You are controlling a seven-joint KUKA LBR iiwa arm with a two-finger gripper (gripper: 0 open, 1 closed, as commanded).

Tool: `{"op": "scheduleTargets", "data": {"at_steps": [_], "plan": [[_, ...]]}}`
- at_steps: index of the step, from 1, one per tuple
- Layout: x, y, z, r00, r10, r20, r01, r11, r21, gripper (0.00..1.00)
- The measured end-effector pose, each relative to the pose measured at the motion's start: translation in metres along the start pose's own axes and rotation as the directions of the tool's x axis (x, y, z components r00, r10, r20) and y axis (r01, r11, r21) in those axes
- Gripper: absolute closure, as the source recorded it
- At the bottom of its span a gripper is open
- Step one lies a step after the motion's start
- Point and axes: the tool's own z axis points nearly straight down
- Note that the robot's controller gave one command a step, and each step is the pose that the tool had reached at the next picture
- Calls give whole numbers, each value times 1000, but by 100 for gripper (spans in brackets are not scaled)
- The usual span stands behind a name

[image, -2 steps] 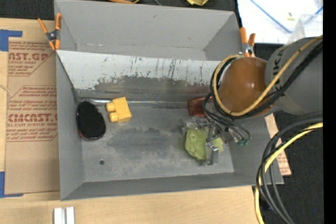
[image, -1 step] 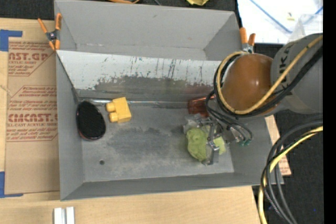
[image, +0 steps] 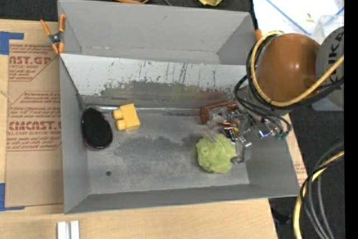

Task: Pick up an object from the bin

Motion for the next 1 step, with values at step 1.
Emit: {"op": "scheduleTargets", "data": {"at_steps": [1], "plan": [[2, 18, 47, 998, 66, -12, -67, 998, -13, 0]]}}
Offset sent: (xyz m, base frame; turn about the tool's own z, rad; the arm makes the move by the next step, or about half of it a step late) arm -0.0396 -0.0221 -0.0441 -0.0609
